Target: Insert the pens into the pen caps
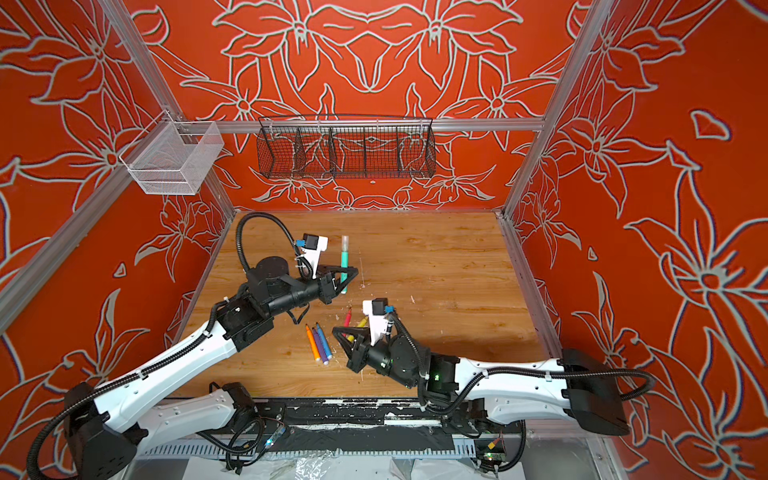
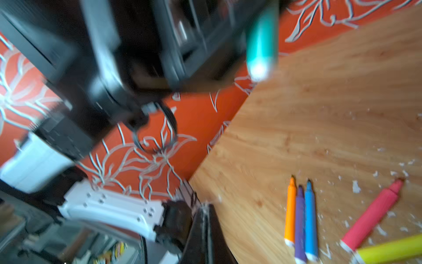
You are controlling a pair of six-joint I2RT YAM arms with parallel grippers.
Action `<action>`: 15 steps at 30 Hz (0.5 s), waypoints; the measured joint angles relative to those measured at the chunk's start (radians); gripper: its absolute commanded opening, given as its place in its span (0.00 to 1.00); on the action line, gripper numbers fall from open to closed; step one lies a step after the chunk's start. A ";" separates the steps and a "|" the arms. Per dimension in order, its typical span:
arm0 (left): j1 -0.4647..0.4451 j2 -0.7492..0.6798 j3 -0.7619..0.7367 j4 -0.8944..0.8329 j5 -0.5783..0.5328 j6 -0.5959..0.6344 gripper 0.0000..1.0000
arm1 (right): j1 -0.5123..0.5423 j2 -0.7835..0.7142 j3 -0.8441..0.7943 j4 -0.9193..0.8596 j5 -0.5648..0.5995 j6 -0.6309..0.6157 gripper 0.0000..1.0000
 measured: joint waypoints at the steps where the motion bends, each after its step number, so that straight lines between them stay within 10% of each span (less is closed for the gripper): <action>1: 0.000 -0.001 0.007 0.014 -0.007 0.006 0.00 | 0.000 0.007 0.000 -0.019 -0.013 -0.002 0.00; 15: -0.110 -0.136 -0.111 -0.016 -0.128 0.169 0.00 | -0.004 -0.353 0.060 -0.407 0.161 -0.105 0.51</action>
